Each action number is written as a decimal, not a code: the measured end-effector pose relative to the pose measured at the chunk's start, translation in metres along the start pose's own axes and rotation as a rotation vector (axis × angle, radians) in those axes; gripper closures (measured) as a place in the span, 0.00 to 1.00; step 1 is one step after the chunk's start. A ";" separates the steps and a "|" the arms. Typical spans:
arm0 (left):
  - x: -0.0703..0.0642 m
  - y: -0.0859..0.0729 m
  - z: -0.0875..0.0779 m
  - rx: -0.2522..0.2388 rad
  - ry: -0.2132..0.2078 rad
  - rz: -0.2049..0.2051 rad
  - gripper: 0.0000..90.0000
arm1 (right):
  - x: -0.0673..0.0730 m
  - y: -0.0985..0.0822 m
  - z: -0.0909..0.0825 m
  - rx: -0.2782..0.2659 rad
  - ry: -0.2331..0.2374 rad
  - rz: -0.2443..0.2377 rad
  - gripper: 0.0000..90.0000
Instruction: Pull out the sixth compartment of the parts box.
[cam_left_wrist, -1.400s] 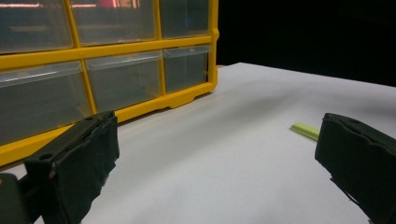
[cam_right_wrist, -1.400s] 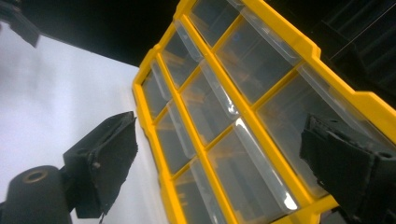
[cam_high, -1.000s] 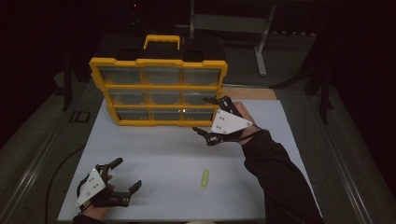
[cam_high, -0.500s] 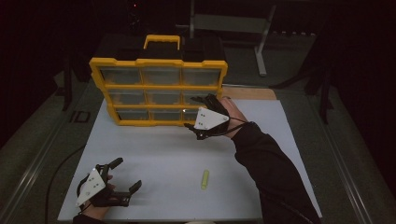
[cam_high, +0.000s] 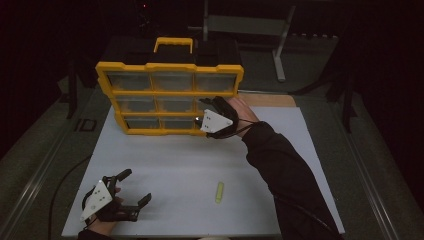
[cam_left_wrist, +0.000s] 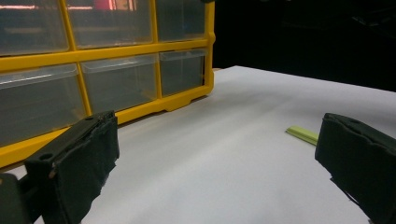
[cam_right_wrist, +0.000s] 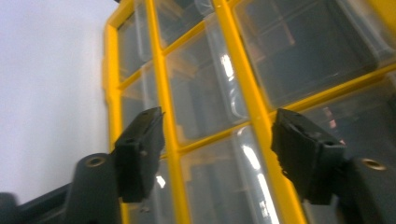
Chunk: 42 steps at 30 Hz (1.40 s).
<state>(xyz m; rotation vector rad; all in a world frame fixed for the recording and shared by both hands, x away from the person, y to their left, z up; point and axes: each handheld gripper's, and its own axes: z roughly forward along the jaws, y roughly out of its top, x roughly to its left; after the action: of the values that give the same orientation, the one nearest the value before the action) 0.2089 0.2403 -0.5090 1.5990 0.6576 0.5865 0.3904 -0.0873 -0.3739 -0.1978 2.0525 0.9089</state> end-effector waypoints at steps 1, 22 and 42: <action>0.000 0.000 0.000 0.000 0.000 0.000 0.01 | -0.001 -0.001 0.001 -0.009 -0.013 -0.029 0.41; 0.000 0.000 0.000 0.004 -0.014 0.000 0.01 | -0.013 -0.017 0.035 0.063 -0.028 -0.190 0.70; -0.003 0.000 0.001 0.011 -0.022 0.010 0.01 | -0.012 -0.004 0.040 0.157 -0.057 -0.266 0.81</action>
<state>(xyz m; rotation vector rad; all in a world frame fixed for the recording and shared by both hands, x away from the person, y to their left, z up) 0.2077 0.2379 -0.5094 1.6172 0.6381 0.5729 0.4256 -0.0658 -0.3818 -0.3458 1.9772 0.5818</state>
